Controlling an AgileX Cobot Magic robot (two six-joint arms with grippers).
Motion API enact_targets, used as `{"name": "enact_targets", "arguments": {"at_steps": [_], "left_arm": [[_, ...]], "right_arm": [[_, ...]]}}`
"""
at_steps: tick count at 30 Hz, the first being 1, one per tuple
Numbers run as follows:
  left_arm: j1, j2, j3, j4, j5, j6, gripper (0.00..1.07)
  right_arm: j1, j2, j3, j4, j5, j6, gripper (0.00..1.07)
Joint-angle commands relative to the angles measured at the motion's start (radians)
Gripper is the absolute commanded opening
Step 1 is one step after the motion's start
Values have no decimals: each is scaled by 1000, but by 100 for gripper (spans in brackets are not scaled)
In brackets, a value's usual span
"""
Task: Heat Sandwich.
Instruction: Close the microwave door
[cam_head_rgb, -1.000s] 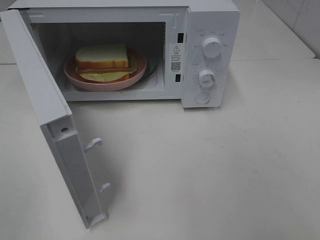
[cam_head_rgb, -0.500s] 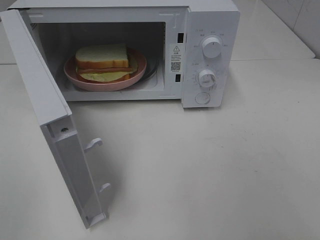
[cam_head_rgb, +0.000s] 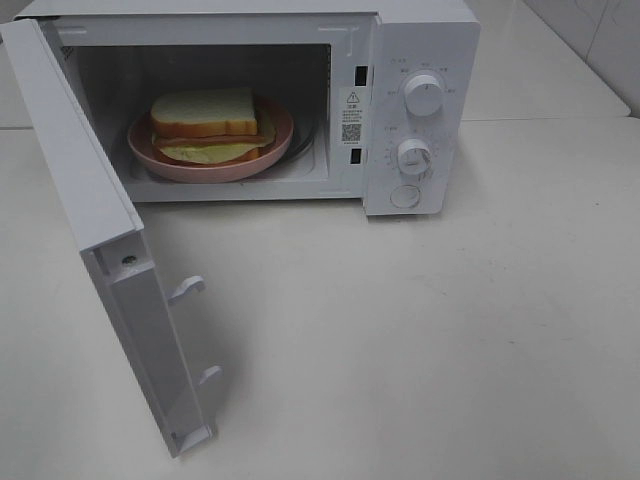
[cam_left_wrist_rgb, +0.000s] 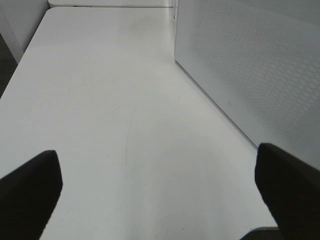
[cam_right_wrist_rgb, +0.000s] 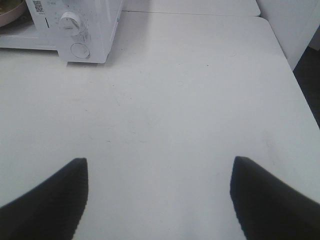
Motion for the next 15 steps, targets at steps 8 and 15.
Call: {"name": "enact_targets", "arguments": {"at_steps": [8, 15], "left_arm": [[-6, 0, 2, -1, -8, -4, 100], [-6, 0, 2, -1, -8, -4, 100]], "right_arm": [[-5, -28, 2, 4, -16, 11, 75], [-5, -28, 2, 4, -16, 11, 75]]}}
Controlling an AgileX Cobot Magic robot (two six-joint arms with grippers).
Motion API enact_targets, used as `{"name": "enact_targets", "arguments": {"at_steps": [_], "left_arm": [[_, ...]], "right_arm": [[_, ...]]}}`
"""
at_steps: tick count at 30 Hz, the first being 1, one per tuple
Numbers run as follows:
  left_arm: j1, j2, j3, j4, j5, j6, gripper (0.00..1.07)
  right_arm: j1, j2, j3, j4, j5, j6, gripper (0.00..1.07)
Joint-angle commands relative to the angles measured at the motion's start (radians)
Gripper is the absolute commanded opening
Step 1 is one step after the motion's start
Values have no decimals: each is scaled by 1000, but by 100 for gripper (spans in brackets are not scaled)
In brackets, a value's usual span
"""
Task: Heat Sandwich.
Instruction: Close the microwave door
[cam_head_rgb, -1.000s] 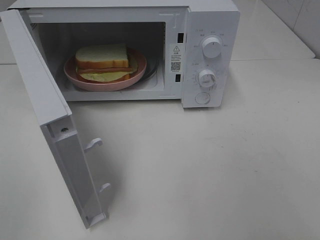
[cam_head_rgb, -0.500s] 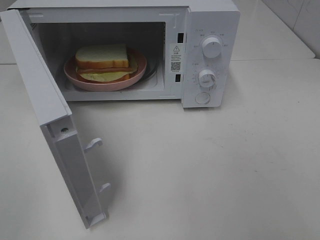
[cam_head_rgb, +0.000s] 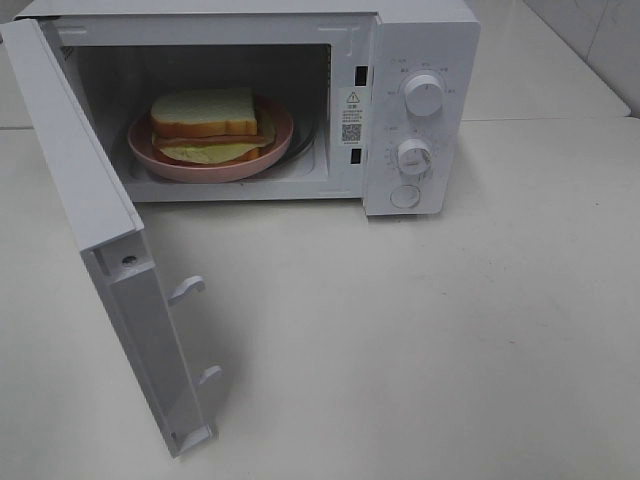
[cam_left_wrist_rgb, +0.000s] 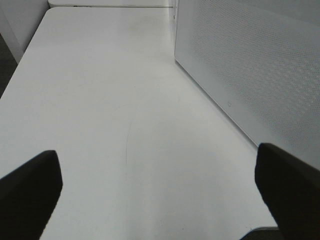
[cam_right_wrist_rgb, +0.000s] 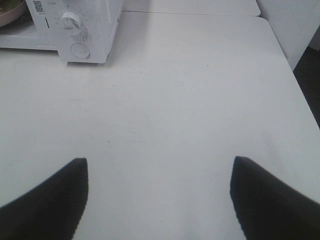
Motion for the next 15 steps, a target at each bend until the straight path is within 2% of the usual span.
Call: {"name": "enact_targets", "arguments": {"at_steps": [1, 15], "left_arm": [[-6, 0, 2, -1, -8, -4, 100], [-6, 0, 2, -1, -8, -4, 100]], "right_arm": [[-5, -28, 2, 4, -16, 11, 75], [-5, -28, 2, 4, -16, 11, 75]]}}
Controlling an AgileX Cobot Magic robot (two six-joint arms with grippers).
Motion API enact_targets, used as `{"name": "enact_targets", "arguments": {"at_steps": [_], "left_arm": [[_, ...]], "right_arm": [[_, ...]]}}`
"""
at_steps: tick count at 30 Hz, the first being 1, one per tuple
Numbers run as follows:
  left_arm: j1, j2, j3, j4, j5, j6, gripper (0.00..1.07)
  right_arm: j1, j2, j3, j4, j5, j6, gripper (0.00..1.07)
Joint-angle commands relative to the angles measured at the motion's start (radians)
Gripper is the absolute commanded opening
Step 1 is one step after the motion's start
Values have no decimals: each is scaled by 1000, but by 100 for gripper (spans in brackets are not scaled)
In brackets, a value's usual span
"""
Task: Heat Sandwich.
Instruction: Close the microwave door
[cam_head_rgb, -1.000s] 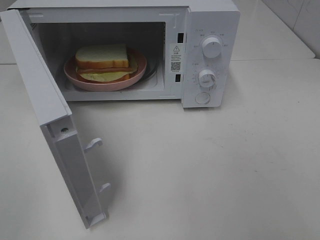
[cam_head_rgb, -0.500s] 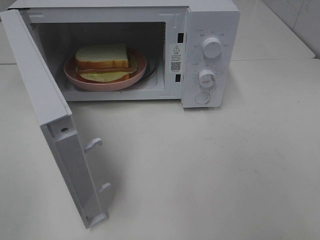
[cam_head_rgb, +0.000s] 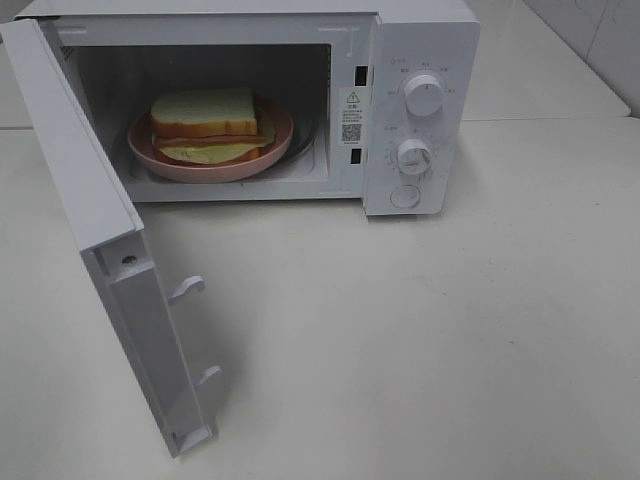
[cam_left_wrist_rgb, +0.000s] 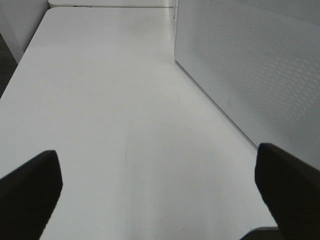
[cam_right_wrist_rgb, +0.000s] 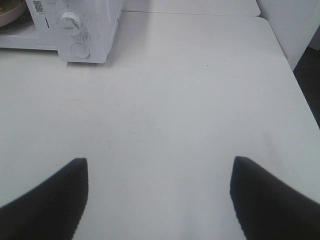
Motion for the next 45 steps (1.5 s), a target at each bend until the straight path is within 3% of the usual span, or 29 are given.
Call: {"name": "enact_targets", "arguments": {"at_steps": [1, 5, 8, 15, 20, 22, 24, 25, 28, 29, 31, 37, 45], "left_arm": [[-6, 0, 2, -1, -8, -5, 100], [-6, 0, -4, -1, -15, -17, 99], [-6, 1, -26, -1, -74, -60, 97], [-6, 54, -27, 3, -137, -60, 89], [-6, 136, -25, 3, -181, -52, 70], [-6, 192, -25, 3, -203, -53, 55], [-6, 213, -25, 3, -211, -54, 50], [-6, 254, -23, 5, -233, -54, 38], [-6, 293, -16, 7, -280, -54, 25], [-6, 324, 1, 7, -354, -54, 11], [-6, 352, 30, 9, -444, -53, 0], [-6, 414, 120, 11, -675, -52, 0], [-6, 574, 281, 11, -1142, -53, 0]], "right_arm": [[-5, -28, 2, 4, -16, 11, 75], [-5, -28, 2, 4, -16, 11, 75], [-5, -28, 2, 4, -16, 11, 75], [-5, -28, 2, 4, -16, 11, 75], [-5, -28, 2, 4, -16, 11, 75], [-5, -28, 2, 4, -16, 11, 75], [-5, -28, 2, 4, -16, 11, 75], [-5, -28, 2, 4, -16, 11, 75], [-5, -28, 2, 4, -16, 11, 75], [-5, -28, 2, 4, -16, 11, 75], [-5, -28, 2, 4, -16, 11, 75], [-5, -28, 2, 4, -16, 11, 75], [-5, -28, 2, 4, -16, 11, 75]]}}
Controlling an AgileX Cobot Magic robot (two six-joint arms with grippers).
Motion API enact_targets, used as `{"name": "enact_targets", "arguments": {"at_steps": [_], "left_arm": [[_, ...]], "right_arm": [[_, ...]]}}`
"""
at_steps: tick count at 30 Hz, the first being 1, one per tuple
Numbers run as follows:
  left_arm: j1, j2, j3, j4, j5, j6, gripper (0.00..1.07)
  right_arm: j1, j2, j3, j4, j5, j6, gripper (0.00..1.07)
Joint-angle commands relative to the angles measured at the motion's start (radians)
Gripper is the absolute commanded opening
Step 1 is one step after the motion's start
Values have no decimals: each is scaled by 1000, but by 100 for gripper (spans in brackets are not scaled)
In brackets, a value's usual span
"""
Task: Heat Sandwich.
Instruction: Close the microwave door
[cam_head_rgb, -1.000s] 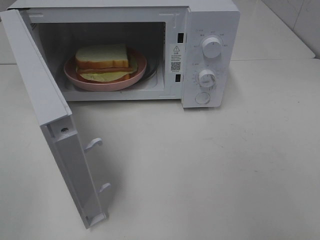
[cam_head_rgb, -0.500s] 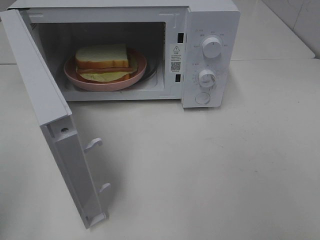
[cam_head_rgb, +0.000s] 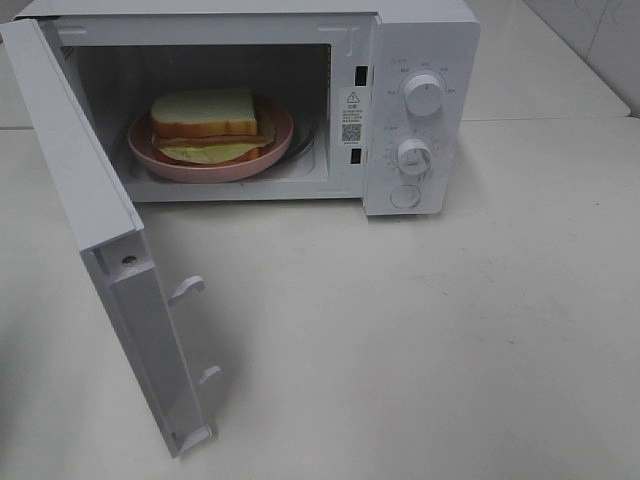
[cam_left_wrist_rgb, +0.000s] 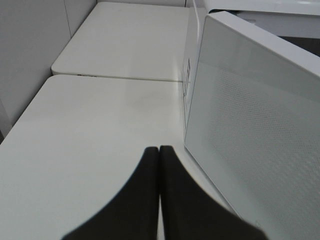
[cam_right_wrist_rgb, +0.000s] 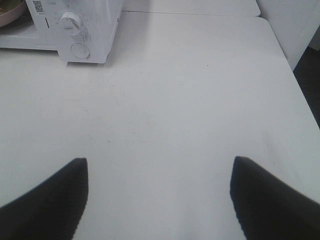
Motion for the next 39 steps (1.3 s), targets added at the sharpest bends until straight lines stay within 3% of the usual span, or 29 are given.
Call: {"name": "enact_targets", "arguments": {"at_steps": [1, 7, 13, 19, 24, 29, 34, 39], "left_arm": [[-6, 71, 45, 1, -203, -4, 0], [-6, 205, 63, 9, -342, -4, 0], [-6, 371, 63, 102, -536, -13, 0], [-6, 487, 62, 184, -646, -98, 0], [-6, 570, 59, 261, -725, -111, 0], [-6, 661, 32, 400, -812, -185, 0], [-6, 731, 32, 489, -926, -214, 0], [-30, 779, 31, 501, -985, -213, 0]], "right_arm": [[-5, -28, 2, 4, -16, 11, 75], [-5, -28, 2, 4, -16, 11, 75], [-5, -28, 2, 4, -16, 11, 75], [-5, -28, 2, 4, -16, 11, 75], [-5, -28, 2, 4, -16, 11, 75], [-5, -28, 2, 4, -16, 11, 75], [-5, -28, 2, 4, -16, 11, 75], [-5, -28, 2, 4, -16, 11, 75]]}}
